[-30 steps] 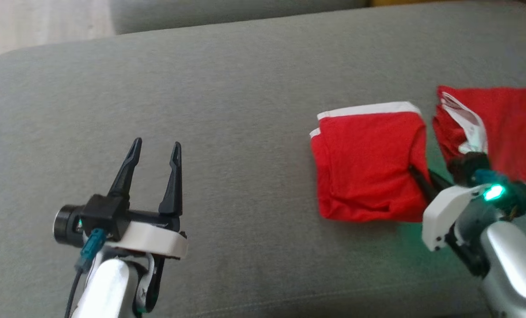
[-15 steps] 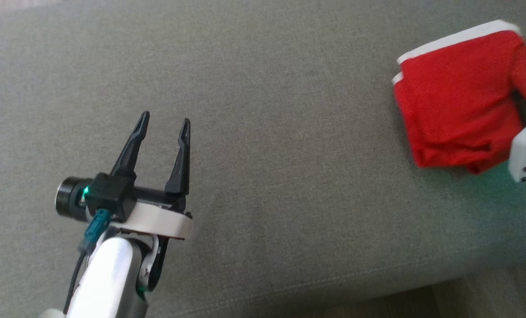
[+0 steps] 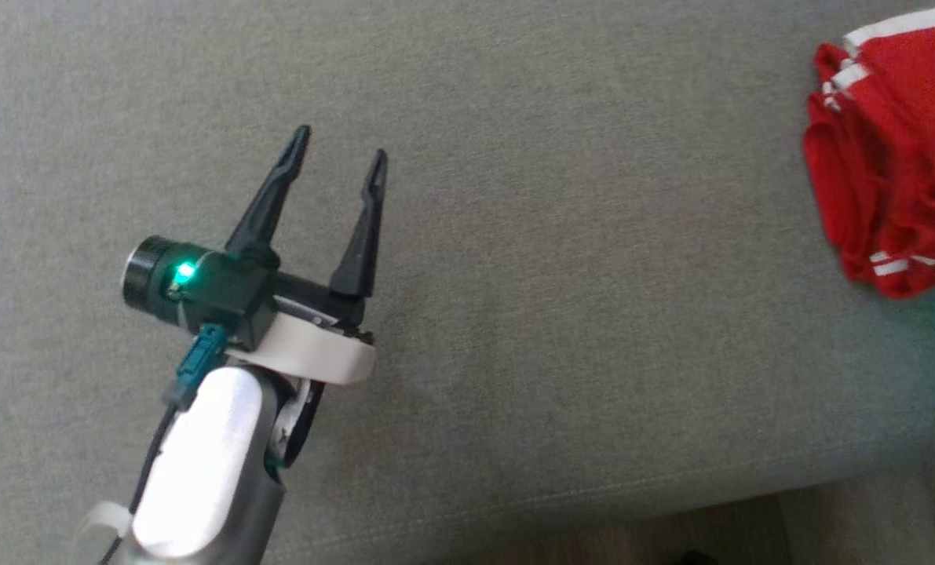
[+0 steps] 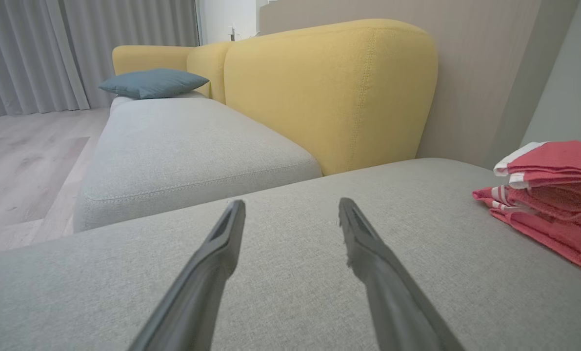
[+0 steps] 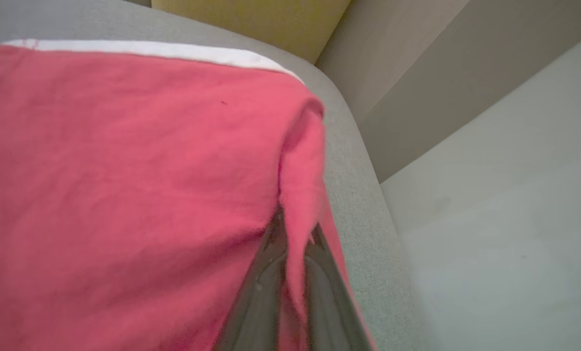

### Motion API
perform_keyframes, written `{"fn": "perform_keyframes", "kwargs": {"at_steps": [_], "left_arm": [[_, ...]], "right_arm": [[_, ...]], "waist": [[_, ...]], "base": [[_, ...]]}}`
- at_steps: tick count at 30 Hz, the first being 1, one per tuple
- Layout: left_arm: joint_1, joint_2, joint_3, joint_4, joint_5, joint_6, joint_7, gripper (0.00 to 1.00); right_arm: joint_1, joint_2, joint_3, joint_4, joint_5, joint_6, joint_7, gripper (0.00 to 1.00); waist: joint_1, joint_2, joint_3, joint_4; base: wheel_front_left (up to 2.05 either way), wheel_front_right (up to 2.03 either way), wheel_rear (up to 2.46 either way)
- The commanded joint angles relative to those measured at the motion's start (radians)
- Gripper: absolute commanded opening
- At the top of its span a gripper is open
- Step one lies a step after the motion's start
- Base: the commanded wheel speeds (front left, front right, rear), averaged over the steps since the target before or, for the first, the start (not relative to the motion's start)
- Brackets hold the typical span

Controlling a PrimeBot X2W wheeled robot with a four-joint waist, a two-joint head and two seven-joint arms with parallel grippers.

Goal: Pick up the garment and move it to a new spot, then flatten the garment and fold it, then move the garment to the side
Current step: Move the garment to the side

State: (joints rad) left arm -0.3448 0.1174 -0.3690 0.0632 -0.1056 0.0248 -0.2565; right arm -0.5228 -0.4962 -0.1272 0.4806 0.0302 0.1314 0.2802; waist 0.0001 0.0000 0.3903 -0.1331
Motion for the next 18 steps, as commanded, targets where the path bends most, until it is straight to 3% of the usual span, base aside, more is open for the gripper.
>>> {"fn": "perform_keyframes", "kwargs": {"at_steps": [1, 4, 5, 6, 7, 18], "left_arm": [[-0.032, 0.002, 0.025, -0.037, 0.011, -0.003, -0.005, 1.00], [-0.050, -0.005, 0.015, -0.038, 0.014, -0.011, -0.005, 1.00], [-0.056, -0.007, 0.013, -0.038, 0.014, -0.014, -0.005, 1.00], [-0.061, -0.008, 0.013, -0.037, 0.015, -0.016, -0.005, 1.00], [-0.064, -0.009, 0.012, -0.036, 0.015, -0.018, -0.005, 1.00], [-0.050, -0.019, 0.032, -0.020, 0.007, -0.022, -0.005, 1.00]], "right_arm": [[-0.012, -0.022, -0.008, -0.022, -0.012, -0.001, -0.013, 0.00], [-0.016, -0.010, -0.055, 0.013, -0.050, -0.001, -0.022, 0.01], [-0.016, -0.004, -0.069, 0.019, -0.065, -0.001, -0.027, 0.31], [-0.016, 0.004, -0.083, 0.025, -0.080, -0.001, -0.033, 0.70], [-0.015, 0.012, -0.095, 0.032, -0.094, -0.001, -0.040, 1.00], [0.012, 0.103, -0.183, -0.002, -0.199, -0.001, -0.224, 1.00]], "waist": [[-0.0001, 0.0000, 0.013, 0.010], [-0.0001, 0.0000, 0.031, 0.022], [-0.0001, 0.0000, 0.037, 0.025], [-0.0001, 0.0000, 0.039, 0.028], [-0.0001, 0.0000, 0.042, 0.030], [-0.0001, 0.0000, -0.004, 0.046]], "base": [[0.00, 0.00, 0.00], [0.00, 0.00, 0.00], [0.00, 0.00, 0.00], [0.00, 0.00, 0.00], [0.00, 0.00, 0.00], [0.00, 0.00, 0.00]]}}
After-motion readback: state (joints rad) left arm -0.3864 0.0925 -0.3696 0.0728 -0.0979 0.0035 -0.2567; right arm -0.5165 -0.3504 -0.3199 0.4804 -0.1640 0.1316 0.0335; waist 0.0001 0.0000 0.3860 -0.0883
